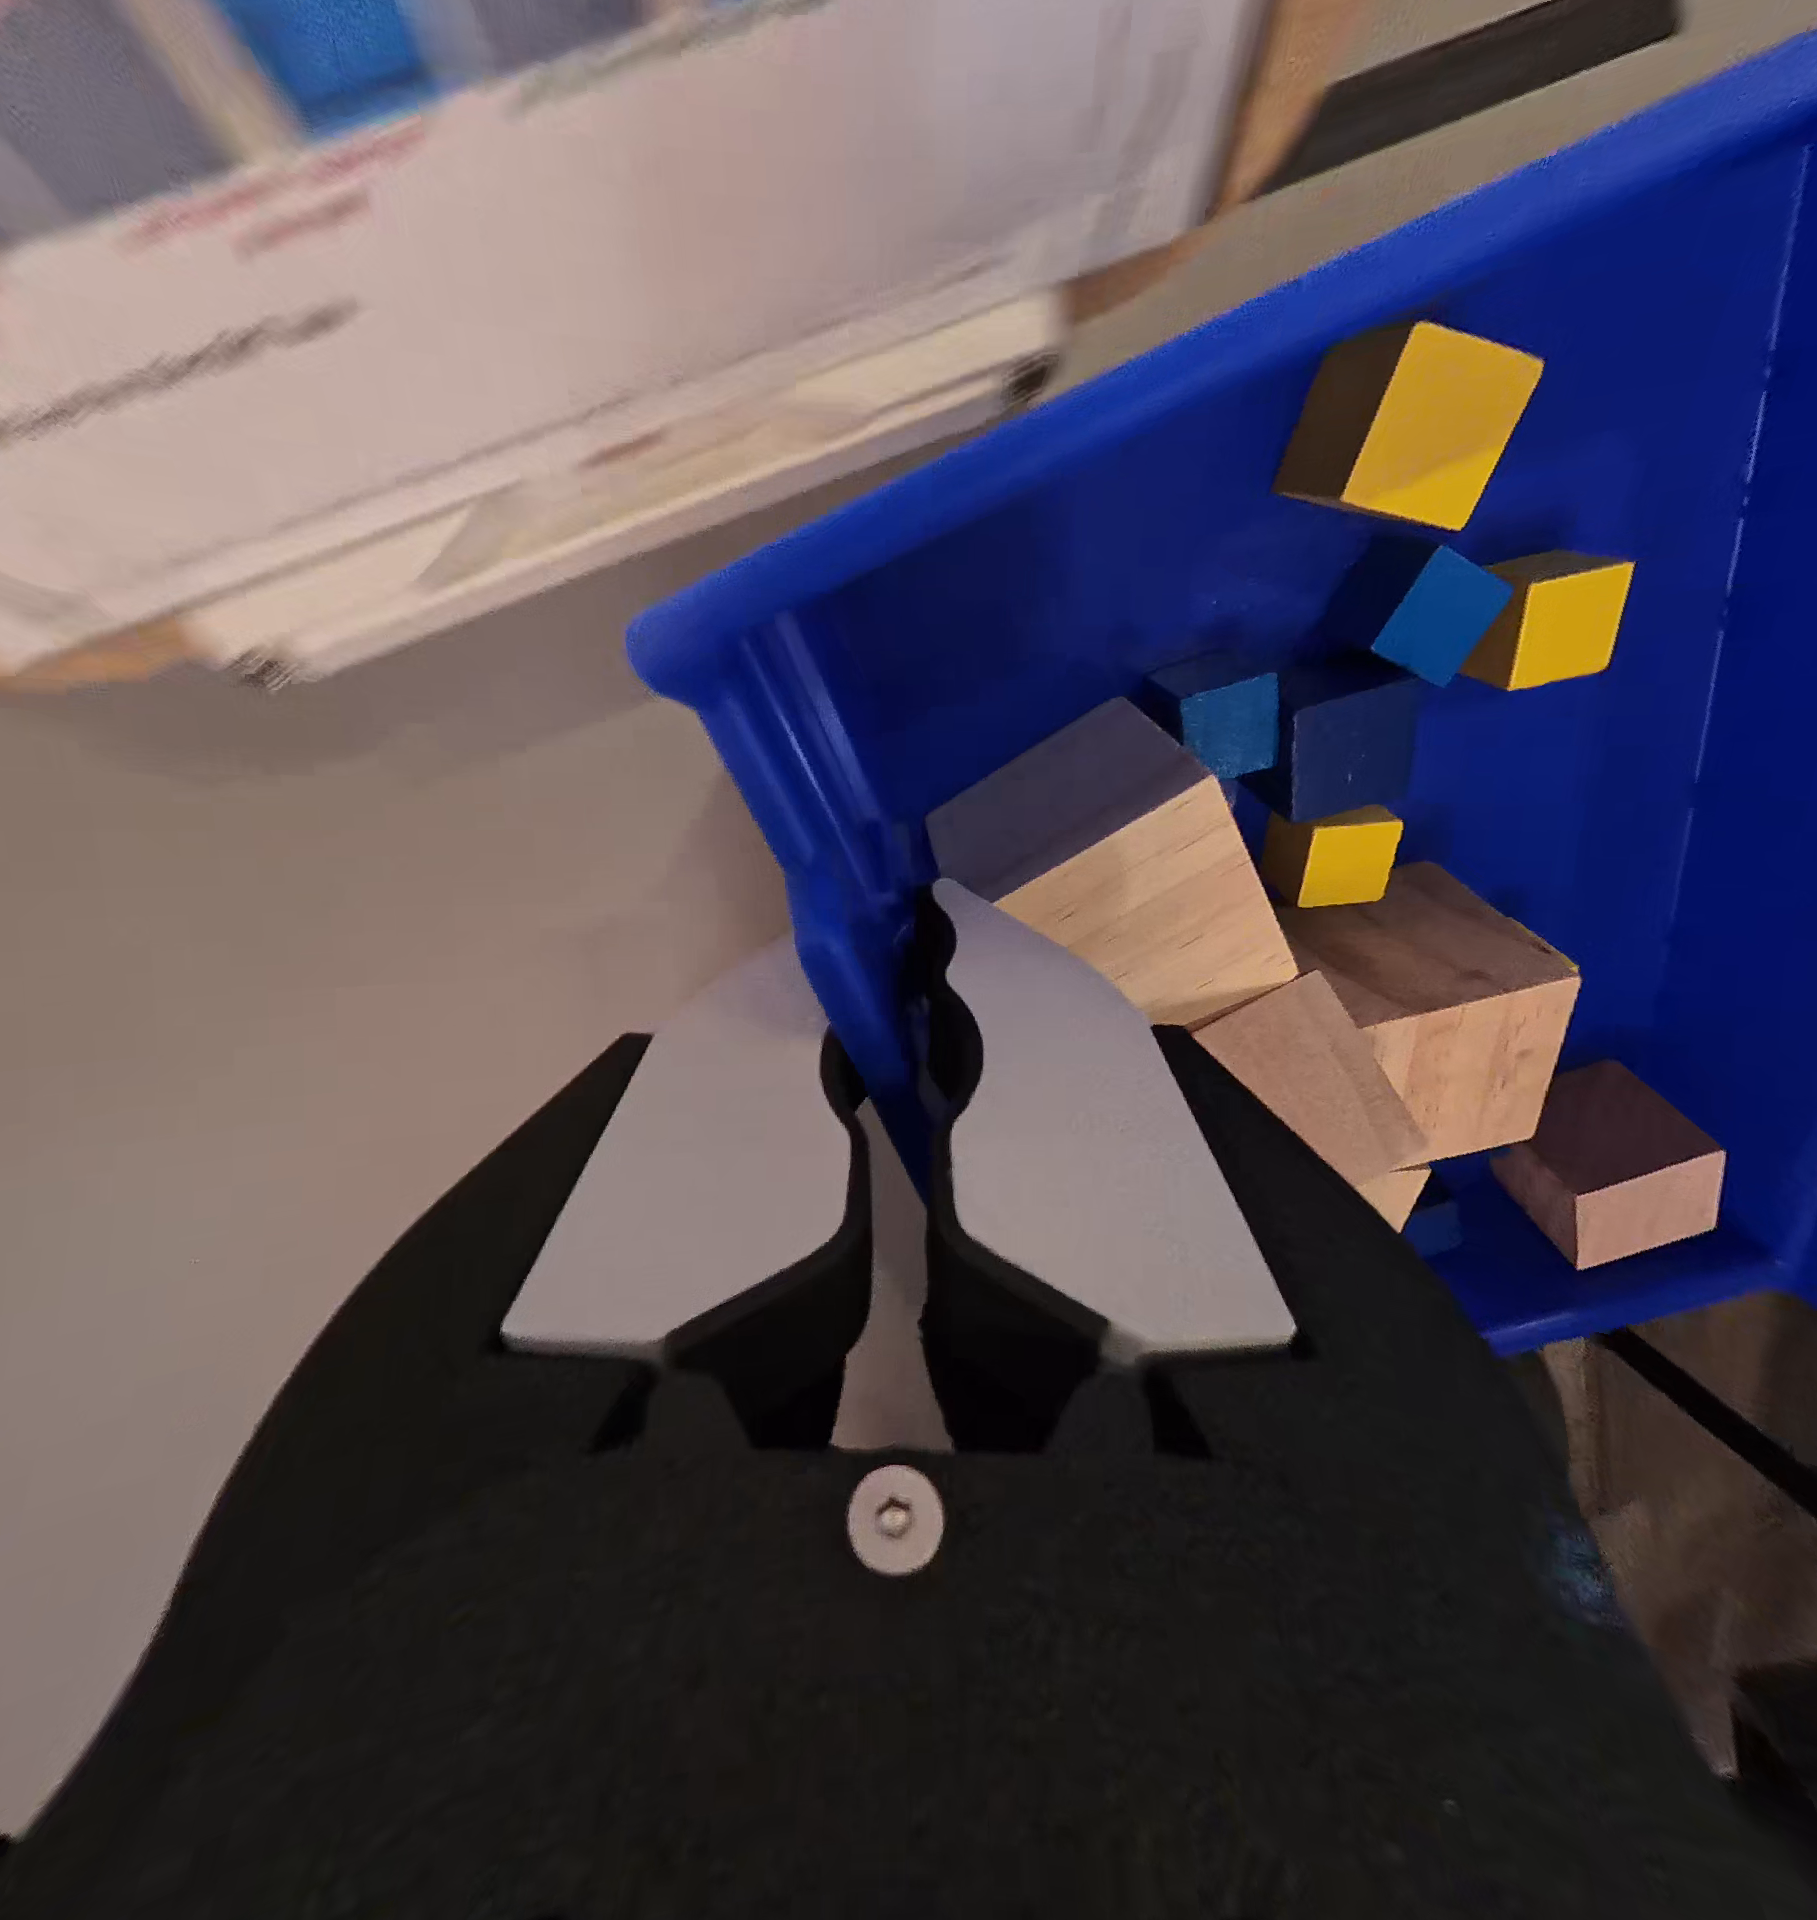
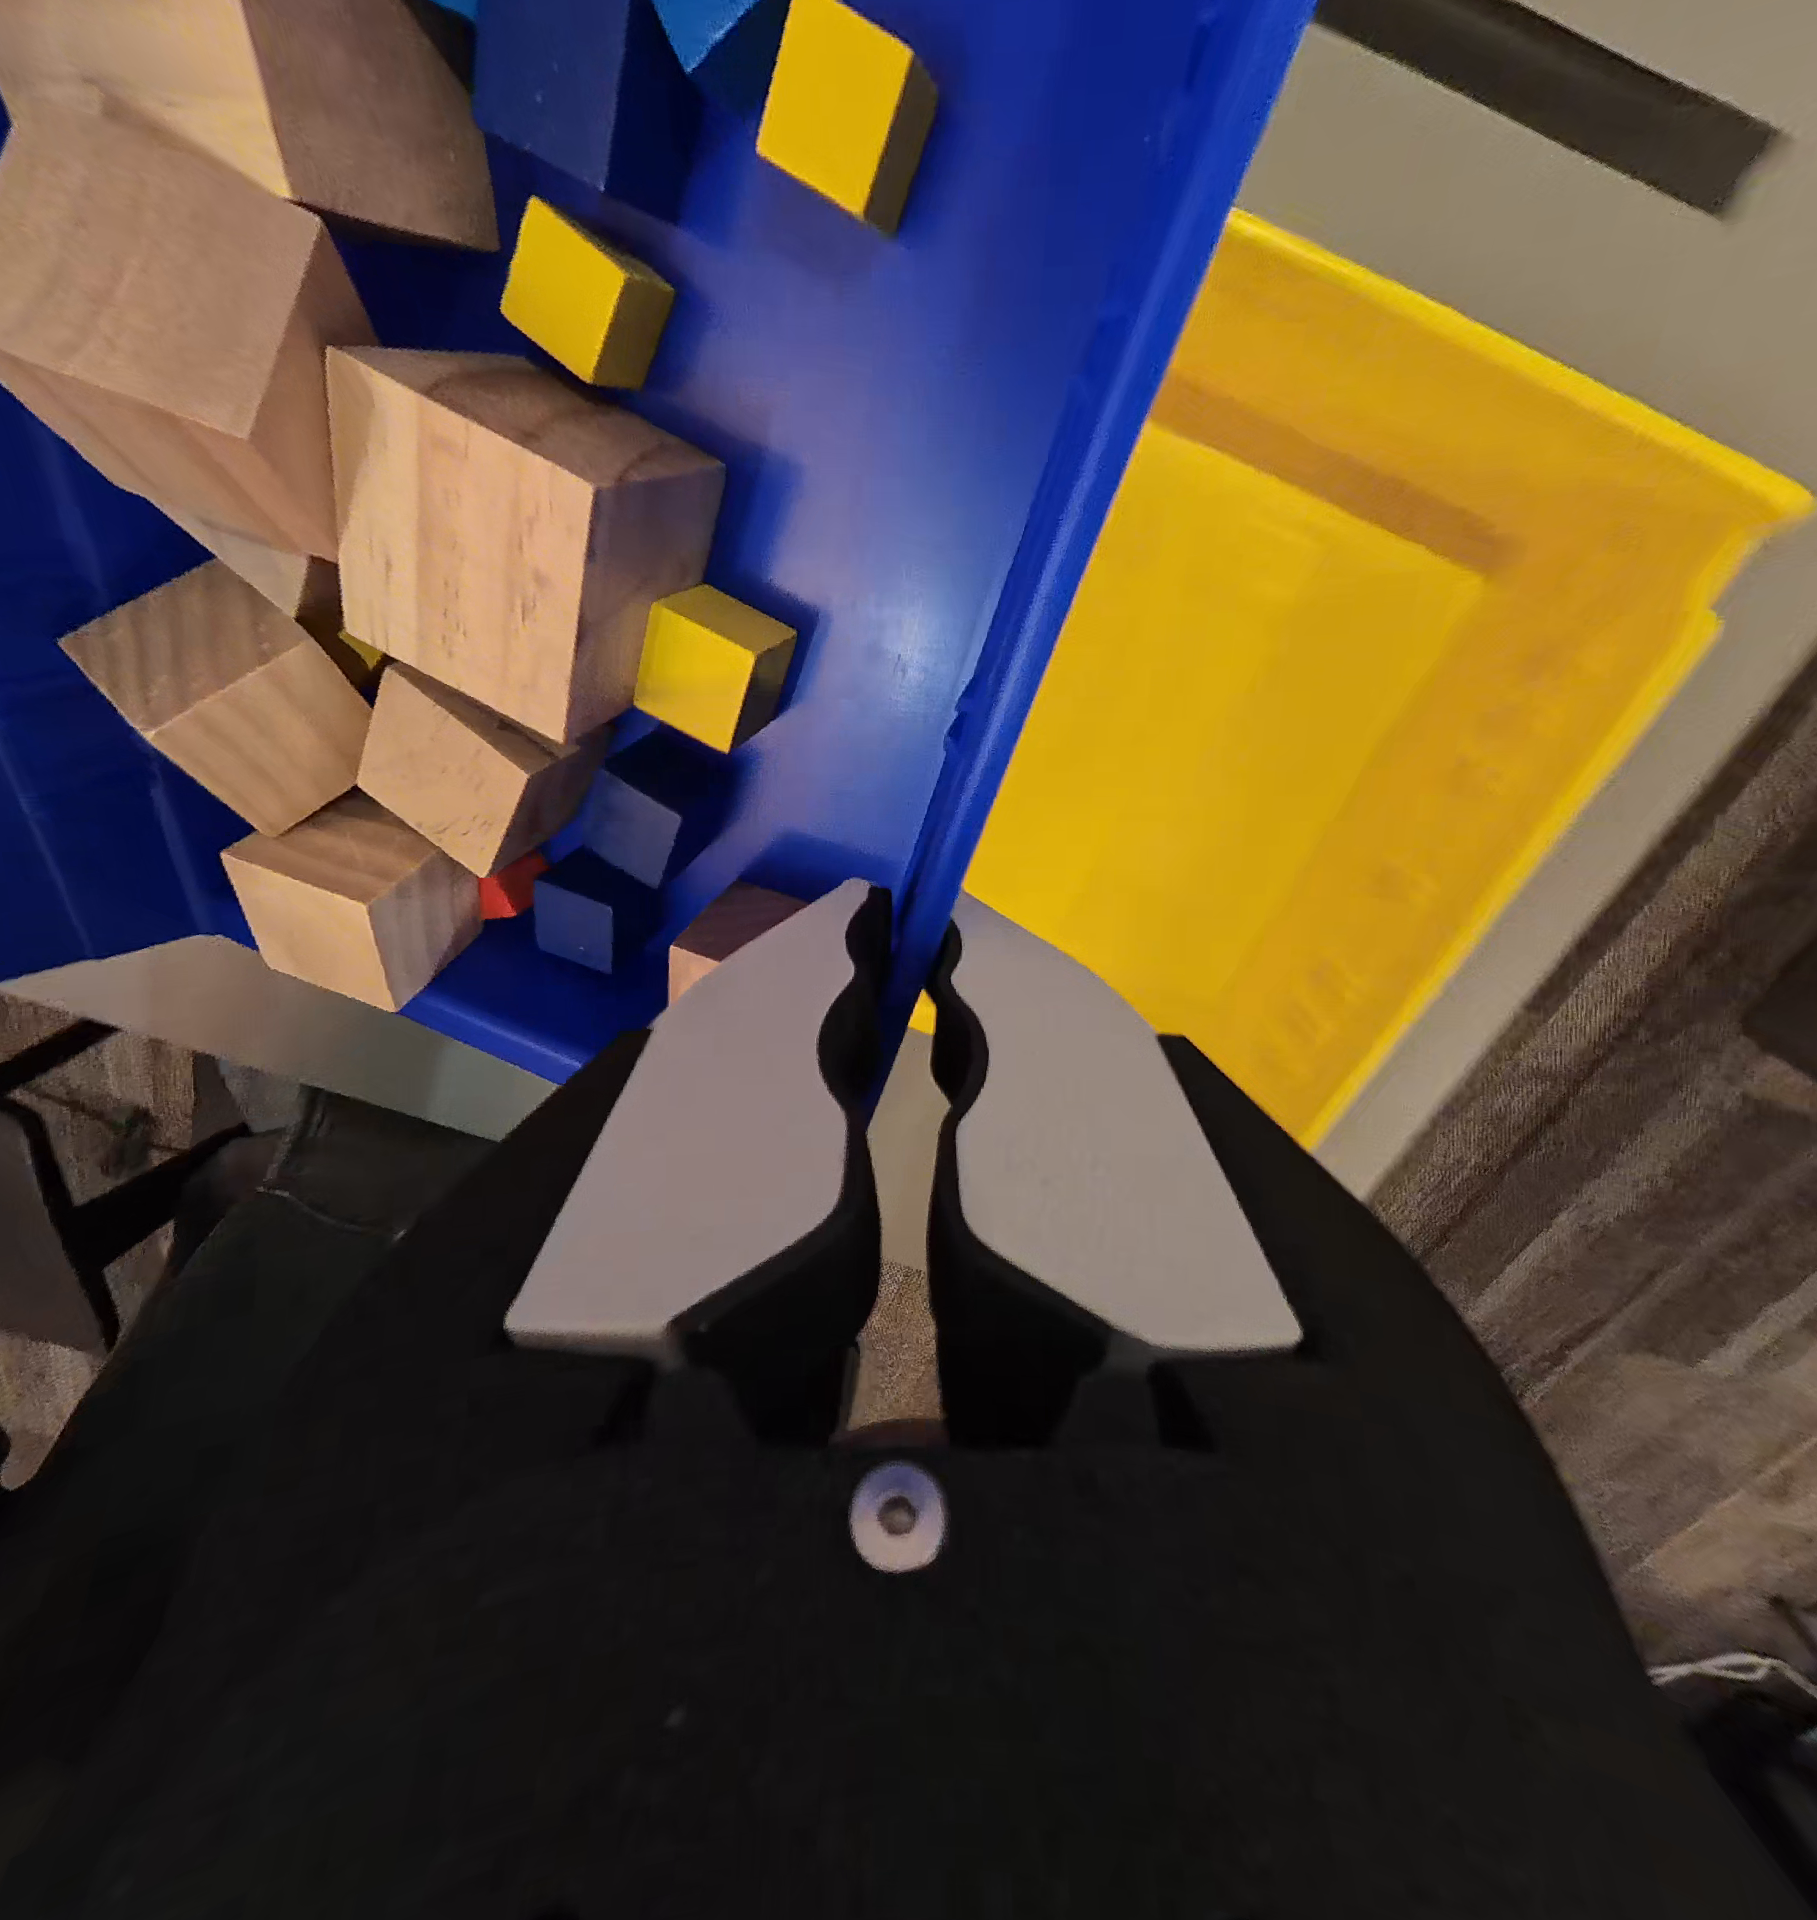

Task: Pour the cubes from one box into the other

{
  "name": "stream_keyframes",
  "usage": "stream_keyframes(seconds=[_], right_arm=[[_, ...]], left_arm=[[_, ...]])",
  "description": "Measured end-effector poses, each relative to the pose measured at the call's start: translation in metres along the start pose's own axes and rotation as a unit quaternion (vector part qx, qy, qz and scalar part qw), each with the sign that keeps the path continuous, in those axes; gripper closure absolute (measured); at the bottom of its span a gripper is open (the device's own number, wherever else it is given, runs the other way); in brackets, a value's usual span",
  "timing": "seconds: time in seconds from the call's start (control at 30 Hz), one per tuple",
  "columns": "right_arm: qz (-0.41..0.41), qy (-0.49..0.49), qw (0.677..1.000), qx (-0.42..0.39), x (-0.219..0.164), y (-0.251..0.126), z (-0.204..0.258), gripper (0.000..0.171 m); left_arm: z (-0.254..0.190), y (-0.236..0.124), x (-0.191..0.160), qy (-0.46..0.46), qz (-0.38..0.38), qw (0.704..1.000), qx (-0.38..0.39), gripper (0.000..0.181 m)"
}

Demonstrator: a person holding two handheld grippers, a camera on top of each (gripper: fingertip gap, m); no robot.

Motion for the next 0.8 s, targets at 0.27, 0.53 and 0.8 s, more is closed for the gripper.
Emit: stream_keyframes(seconds=[0.27,0.53,0.8], right_arm=[[-0.04,0.128,0.99,-0.047,-0.059,0.015,-0.15,0.166],[-0.033,0.164,0.97,-0.179,-0.093,0.036,-0.205,0.166],[-0.086,0.168,0.945,-0.267,-0.096,0.049,-0.158,0.166]], left_arm=[[-0.149,0.083,0.102,0.098,-0.029,0.994,-0.041,0.177],[-0.207,0.175,0.129,0.15,-0.061,0.976,-0.144,0.177],[-0.18,0.197,0.121,0.13,-0.12,0.959,-0.22,0.178]])
Point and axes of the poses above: each gripper's, where its closed fingertips meet, y out along the fingers, x out of its top, z = x × y across the jaws, the point moved 8 cm from there along -y, back along the fingers, and after that the axes turned 15 degrees about -x, right-handed, at the moved point
